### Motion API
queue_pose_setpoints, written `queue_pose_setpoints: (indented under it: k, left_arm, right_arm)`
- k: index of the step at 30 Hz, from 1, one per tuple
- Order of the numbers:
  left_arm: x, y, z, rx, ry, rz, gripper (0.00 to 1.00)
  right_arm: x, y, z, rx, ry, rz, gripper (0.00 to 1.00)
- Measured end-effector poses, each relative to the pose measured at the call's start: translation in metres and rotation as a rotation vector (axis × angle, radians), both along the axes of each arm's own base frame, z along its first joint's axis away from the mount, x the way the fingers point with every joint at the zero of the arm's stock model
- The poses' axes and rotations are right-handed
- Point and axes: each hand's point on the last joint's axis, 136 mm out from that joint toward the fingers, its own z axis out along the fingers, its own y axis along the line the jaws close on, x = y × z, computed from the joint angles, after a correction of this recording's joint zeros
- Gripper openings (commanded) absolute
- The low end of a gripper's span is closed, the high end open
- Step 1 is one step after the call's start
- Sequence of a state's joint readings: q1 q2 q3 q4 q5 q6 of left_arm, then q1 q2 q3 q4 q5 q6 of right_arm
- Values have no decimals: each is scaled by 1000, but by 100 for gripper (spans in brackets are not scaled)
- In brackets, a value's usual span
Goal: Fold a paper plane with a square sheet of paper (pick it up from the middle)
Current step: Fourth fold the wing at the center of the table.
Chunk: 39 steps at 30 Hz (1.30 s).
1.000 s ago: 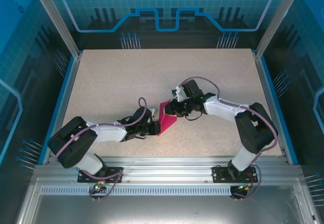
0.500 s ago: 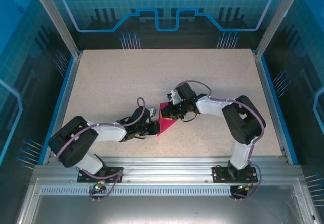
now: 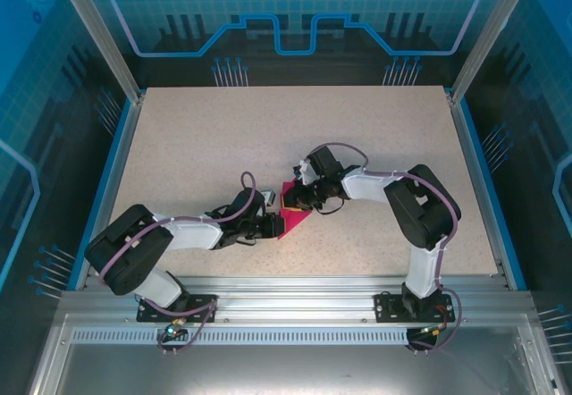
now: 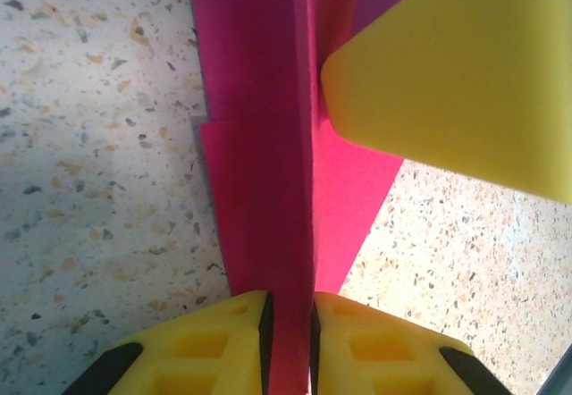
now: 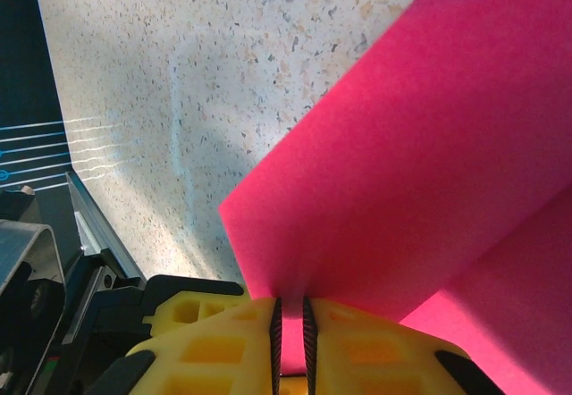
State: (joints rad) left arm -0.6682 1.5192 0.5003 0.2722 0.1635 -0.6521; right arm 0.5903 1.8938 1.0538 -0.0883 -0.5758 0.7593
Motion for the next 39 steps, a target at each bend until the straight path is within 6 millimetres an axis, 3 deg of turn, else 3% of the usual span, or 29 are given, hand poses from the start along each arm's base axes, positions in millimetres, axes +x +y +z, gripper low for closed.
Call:
queue_pose_setpoints:
  k: [7,20,39]
  left_arm:
    - [-3,-1,0,-4,9,-14,21]
    - [-9,3,-4,9,15,-24,6]
    - [-8,5,-6,-49,40,-16,4]
  right_arm:
    - [1,0,-1,-1,1,-1,17]
    - [3,-1,-4,-15,-2,-12,17]
    - [2,10,8,64,-8,21,21]
